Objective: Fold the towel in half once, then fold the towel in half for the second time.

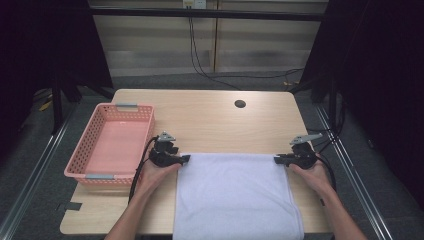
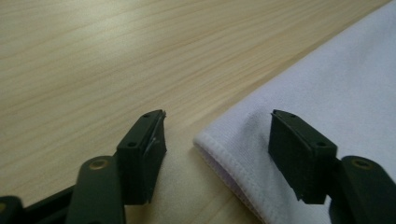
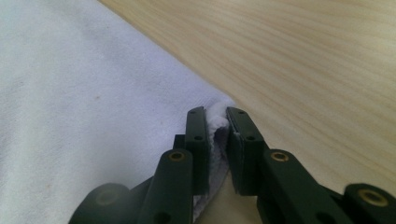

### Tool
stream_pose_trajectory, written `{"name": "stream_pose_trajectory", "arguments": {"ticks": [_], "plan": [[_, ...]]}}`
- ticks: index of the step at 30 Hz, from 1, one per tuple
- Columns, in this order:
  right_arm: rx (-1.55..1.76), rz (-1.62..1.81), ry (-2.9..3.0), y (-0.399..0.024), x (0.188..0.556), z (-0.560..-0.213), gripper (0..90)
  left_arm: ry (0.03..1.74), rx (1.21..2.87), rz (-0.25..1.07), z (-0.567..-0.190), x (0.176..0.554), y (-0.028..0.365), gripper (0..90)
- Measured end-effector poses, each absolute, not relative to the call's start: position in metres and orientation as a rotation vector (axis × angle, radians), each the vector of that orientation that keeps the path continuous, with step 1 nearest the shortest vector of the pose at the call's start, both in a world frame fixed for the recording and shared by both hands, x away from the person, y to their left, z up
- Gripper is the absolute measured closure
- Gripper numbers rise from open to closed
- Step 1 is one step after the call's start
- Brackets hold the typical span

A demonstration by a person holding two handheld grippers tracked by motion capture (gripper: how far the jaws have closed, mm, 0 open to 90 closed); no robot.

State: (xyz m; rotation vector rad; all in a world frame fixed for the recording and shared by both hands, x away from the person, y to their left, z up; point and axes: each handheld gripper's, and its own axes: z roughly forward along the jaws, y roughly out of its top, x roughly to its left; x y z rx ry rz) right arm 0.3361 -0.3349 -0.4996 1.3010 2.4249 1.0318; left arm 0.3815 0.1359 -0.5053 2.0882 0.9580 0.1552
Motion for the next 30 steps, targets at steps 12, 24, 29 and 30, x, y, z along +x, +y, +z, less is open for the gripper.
{"name": "stream_pose_trajectory", "arguments": {"ticks": [12, 24, 29, 30], "plan": [[1.366, 1.126, 2.349, -0.34, 0.338, -0.496, 82.7, 0.836, 2.025, 0.045, -0.493, 0.377, 0.129, 83.1], [1.367, 1.286, 2.235, -0.357, 0.34, -0.47, 83.9, 0.846, 1.951, 0.03, -0.472, 0.393, 0.133, 83.0], [1.354, 1.333, 2.202, -0.358, 0.346, -0.461, 84.0, 0.846, 1.922, 0.055, -0.462, 0.396, 0.137, 83.0], [1.357, 1.329, 2.199, -0.358, 0.347, -0.459, 84.1, 0.846, 1.929, 0.066, -0.459, 0.398, 0.137, 83.0]]}}
